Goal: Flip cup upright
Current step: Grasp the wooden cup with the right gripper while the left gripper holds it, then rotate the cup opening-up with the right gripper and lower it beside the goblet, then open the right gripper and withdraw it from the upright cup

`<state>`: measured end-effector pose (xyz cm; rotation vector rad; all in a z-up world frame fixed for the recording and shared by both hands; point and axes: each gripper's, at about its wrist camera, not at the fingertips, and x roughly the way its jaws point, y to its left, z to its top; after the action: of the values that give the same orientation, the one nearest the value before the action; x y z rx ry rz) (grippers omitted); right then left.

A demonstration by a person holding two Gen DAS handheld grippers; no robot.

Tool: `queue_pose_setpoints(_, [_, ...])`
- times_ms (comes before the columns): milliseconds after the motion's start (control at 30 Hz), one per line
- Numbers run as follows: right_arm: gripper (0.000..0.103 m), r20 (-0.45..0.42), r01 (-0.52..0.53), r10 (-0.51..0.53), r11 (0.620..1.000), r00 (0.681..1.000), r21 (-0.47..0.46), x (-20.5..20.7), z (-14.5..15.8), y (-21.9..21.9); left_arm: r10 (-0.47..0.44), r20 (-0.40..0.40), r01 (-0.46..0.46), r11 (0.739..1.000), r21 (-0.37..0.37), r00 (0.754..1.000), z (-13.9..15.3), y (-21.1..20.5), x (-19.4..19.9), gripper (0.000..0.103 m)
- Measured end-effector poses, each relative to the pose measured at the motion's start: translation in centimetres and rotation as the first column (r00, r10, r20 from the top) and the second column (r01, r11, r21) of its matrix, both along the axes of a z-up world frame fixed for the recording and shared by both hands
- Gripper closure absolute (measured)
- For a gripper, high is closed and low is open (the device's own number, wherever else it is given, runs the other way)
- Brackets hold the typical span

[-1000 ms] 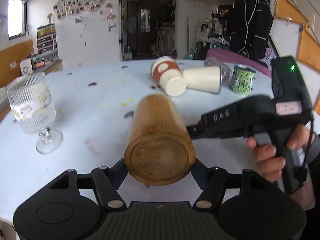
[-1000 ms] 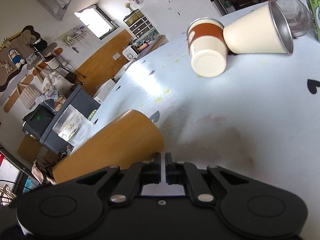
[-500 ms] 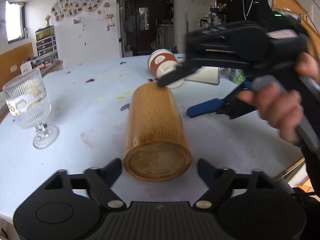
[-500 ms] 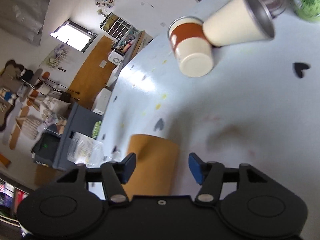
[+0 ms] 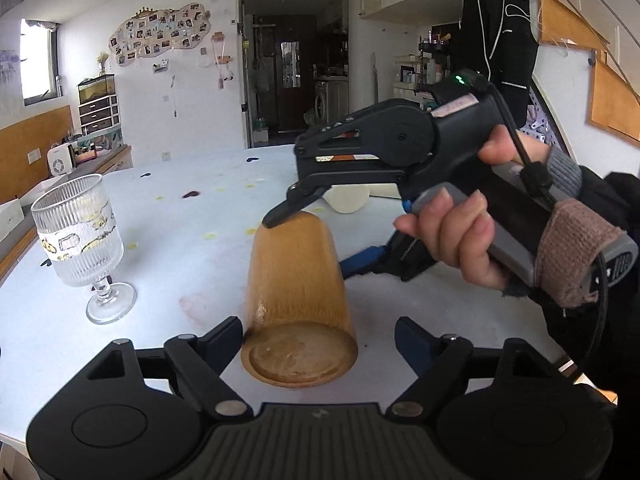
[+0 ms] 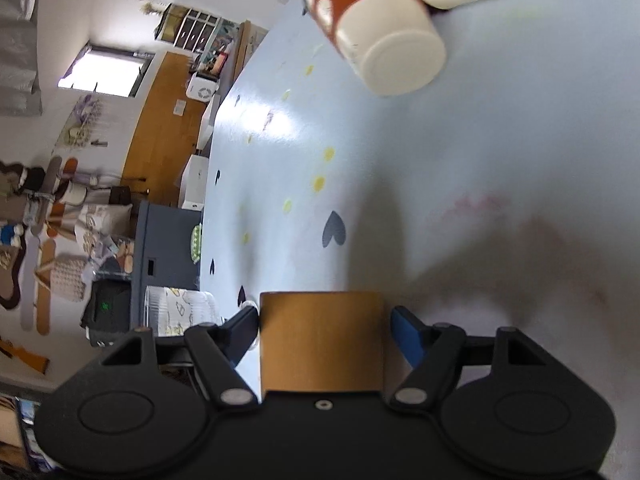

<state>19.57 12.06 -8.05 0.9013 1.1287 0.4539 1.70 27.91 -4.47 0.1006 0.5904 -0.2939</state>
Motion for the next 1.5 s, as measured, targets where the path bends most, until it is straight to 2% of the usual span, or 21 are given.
queue_pose_setpoints(167, [0.033,0.061,-0.045,0.049,0.996,0.997,-0.072,-0.1,1.3,1.2,0.007,0.003,-0.007,1.0,-0.009,1.0,0.0,0.5,-0.1,0.025])
queue_pose_setpoints(267, [0.033,0.166,-0.045,0.069,0.988,0.984,-0.147,-0.8,3.3,1.5,0.029,0.006,-0.029,0.999,-0.024,1.0,-0.2,1.1,0.4,0.025])
queue_pose_setpoints(333, [0.033,0.26,-0.039,0.092,0.979,0.961,-0.2,-1.7,4.8,1.8,0.039,0.022,-0.038,0.998,-0.049,0.999,-0.3,1.5,0.8,0.025])
queue_pose_setpoints(500, [0.033,0.468,-0.016,0.19,0.936,0.863,-0.35,-4.6,8.3,3.9,0.074,0.031,-0.07,0.992,-0.103,0.997,-0.9,2.4,2.1,0.025])
queue_pose_setpoints(567, [0.033,0.526,-0.005,0.243,0.911,0.815,-0.413,-5.9,9.1,4.8,0.081,0.033,-0.077,0.991,-0.113,0.996,-1.3,2.6,2.5,0.029])
queue_pose_setpoints(600, [0.033,0.556,0.002,0.278,0.893,0.783,-0.45,-6.6,9.4,4.9,0.083,0.031,-0.079,0.99,-0.117,0.996,-1.6,2.8,2.7,0.034])
queue_pose_setpoints(633, [0.033,0.575,0.006,0.31,0.877,0.757,-0.481,-7.3,9.6,5.4,0.086,0.026,-0.082,0.989,-0.119,0.996,-1.8,2.8,2.7,0.039])
queue_pose_setpoints(700, [0.033,0.596,0.01,0.369,0.845,0.713,-0.534,-8.3,9.8,6.2,0.092,0.013,-0.09,0.989,-0.118,0.996,-2.4,2.8,3.0,0.042])
queue_pose_setpoints(833, [0.033,0.615,0.016,0.463,0.791,0.638,-0.612,-9.7,9.9,8.0,0.117,0.018,-0.113,0.984,-0.135,0.993,-3.4,3.4,3.6,0.042])
queue_pose_setpoints(900, [0.033,0.612,0.018,0.499,0.766,0.614,-0.643,-9.7,9.9,8.8,0.144,0.01,-0.141,0.979,-0.148,0.99,-4.1,4.1,4.1,0.042])
queue_pose_setpoints(1000, [0.034,0.606,0.01,0.529,0.748,0.593,-0.663,-9.5,9.9,9.6,0.172,-0.008,-0.171,0.965,-0.198,0.985,-4.5,4.8,4.8,0.042])
queue_pose_setpoints(1067, [0.034,0.611,0.014,0.539,0.743,0.58,-0.669,-8.9,9.9,10.0,0.191,-0.005,-0.188,0.961,-0.201,0.982,-4.5,5.1,5.3,0.042])
queue_pose_setpoints(1367, [0.033,0.616,0.027,0.537,0.741,0.576,-0.671,-7.2,9.9,12.6,0.255,0.002,-0.25,0.948,-0.199,0.967,-4.2,6.4,7.3,0.042])
queue_pose_setpoints(1500, [0.033,0.625,0.027,0.526,0.752,0.577,-0.658,-6.5,9.8,13.1,0.271,-0.001,-0.265,0.942,-0.207,0.963,-4.2,7.2,7.8,0.042])
